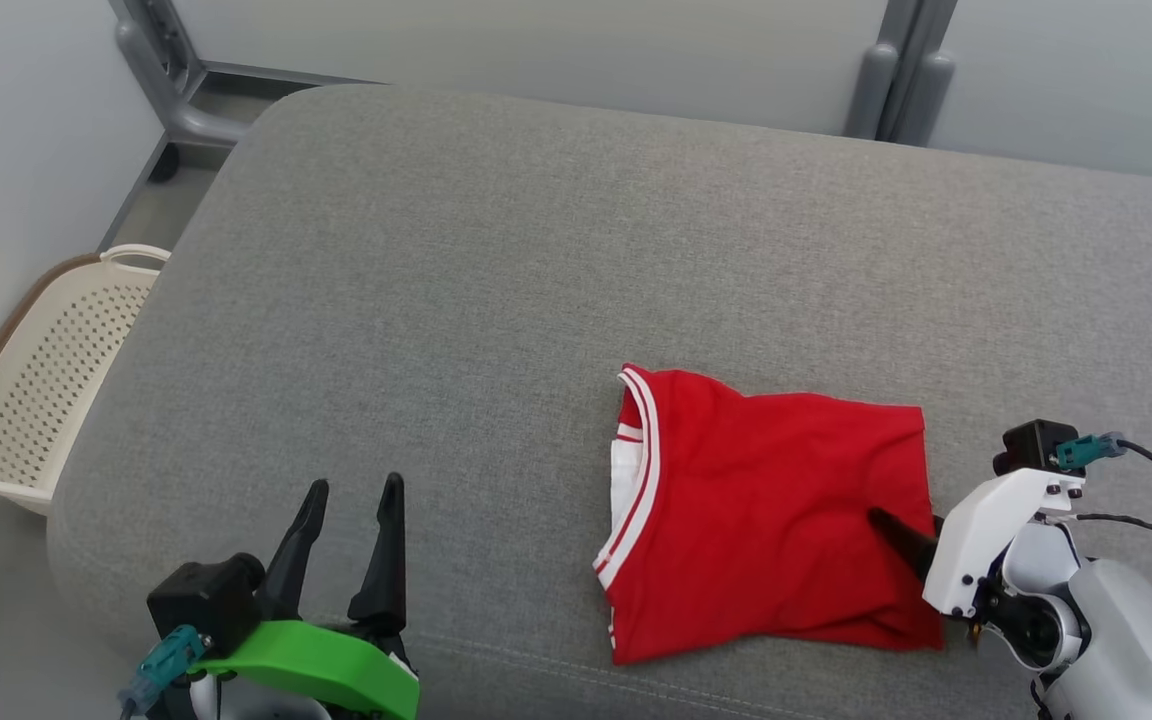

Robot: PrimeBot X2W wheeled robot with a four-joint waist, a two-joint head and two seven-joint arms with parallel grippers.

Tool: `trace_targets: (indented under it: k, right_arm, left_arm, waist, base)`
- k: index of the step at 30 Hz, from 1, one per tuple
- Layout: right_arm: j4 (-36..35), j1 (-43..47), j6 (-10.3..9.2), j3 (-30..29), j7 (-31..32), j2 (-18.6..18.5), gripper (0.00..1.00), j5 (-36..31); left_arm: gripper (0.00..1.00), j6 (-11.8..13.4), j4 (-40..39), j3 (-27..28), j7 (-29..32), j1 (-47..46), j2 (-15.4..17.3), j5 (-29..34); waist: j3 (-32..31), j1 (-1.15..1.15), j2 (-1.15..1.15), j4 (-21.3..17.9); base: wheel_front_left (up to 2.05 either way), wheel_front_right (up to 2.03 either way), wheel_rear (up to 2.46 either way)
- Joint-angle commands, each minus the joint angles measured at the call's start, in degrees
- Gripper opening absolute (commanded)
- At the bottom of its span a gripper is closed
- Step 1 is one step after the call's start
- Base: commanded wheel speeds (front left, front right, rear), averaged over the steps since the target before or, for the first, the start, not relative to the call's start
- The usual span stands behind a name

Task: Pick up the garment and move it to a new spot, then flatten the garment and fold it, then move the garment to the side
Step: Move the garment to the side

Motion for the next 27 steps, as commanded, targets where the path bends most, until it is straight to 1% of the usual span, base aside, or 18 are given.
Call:
trace_targets:
  k: [1, 2, 3, 4, 6, 7, 8, 12, 17, 21, 27]
  right_arm:
    - [0.6, -0.7, -0.01, 0.0, 0.1, -0.1, 1.00, 0.3]
    - [1.2, -1.0, -0.01, 0.1, 0.0, 0.0, 0.97, 0.3]
    - [1.9, -1.3, -0.01, 0.2, -0.2, 0.2, 0.78, 0.4]
    - [2.5, -1.6, -0.01, 0.4, -0.4, 0.3, 0.46, 0.5]
    - [3.3, -2.4, -0.01, 1.1, -0.8, 0.5, 0.25, 0.8]
    - [3.5, -2.7, -0.01, 1.8, -1.1, 0.4, 0.10, 0.9]
    - [3.7, -3.0, -0.01, 2.4, -1.4, 0.1, 0.00, 1.0]
    - [3.9, -4.4, -0.01, 4.3, -3.2, -1.0, 0.00, 1.6]
    - [2.6, -5.4, -0.04, 6.1, -3.5, -3.9, 0.00, 1.8]
    - [0.3, -5.9, -0.03, 7.1, -2.5, -7.1, 0.00, 1.5]
    - [-3.7, -6.5, -0.03, 7.8, 0.1, -11.1, 0.00, 0.5]
  left_arm:
    - [1.00, 0.2, -0.1, 0.0, -0.2, -0.8, 0.1, 0.3]
    - [1.00, 0.2, -0.1, 0.0, -0.2, -0.8, 0.1, 0.2]
    - [1.00, 0.2, 0.0, 0.0, -0.2, -0.8, 0.2, 0.2]
    - [1.00, 0.3, 0.0, 0.0, -0.3, -0.8, 0.2, 0.2]
    - [1.00, 0.1, 0.1, 0.0, -0.3, -0.7, 0.3, 0.1]
    - [1.00, 0.0, 0.2, 0.0, -0.3, -0.7, 0.4, 0.1]
    - [1.00, 0.0, 0.2, -0.1, -0.3, -0.7, 0.4, 0.0]
    - [1.00, 0.5, 0.1, 0.0, -0.4, -0.1, 0.5, 0.0]
    - [1.00, 0.4, -0.1, -0.4, -0.4, 1.0, 0.6, -0.1]
    - [1.00, 0.5, -0.4, -0.8, -0.3, 1.4, 0.4, -0.1]
    - [1.00, 0.7, -0.9, -1.4, -0.5, 2.2, -0.2, -0.2]
  waist:
    - [0.4, 0.00, 0.00, 1.1]
    - [0.4, 0.00, 0.00, 1.4]
    - [0.4, 0.00, 0.00, 1.6]
    - [0.4, 0.00, 0.00, 1.8]
    - [0.4, 0.00, 0.00, 2.1]
    - [0.3, 0.00, 0.00, 2.2]
    - [0.3, 0.00, 0.00, 2.3]
    - [-0.1, 0.00, 0.00, 1.7]
    - [-1.2, 0.00, 0.00, -0.9]
    - [-2.2, 0.00, 0.00, -4.7]
    - [-3.4, 0.00, 0.00, -12.8]
  base:
    - [0.00, 0.00, 0.00]
    - [0.00, 0.00, 0.00]
    - [0.00, 0.00, 0.00]
    - [0.00, 0.00, 0.00]
    - [0.00, 0.00, 0.00]
    - [0.00, 0.00, 0.00]
    - [0.00, 0.00, 0.00]
    - [0.00, 0.00, 0.00]
    - [0.00, 0.00, 0.00]
    - [0.00, 0.00, 0.00]
    - [0.00, 0.00, 0.00]
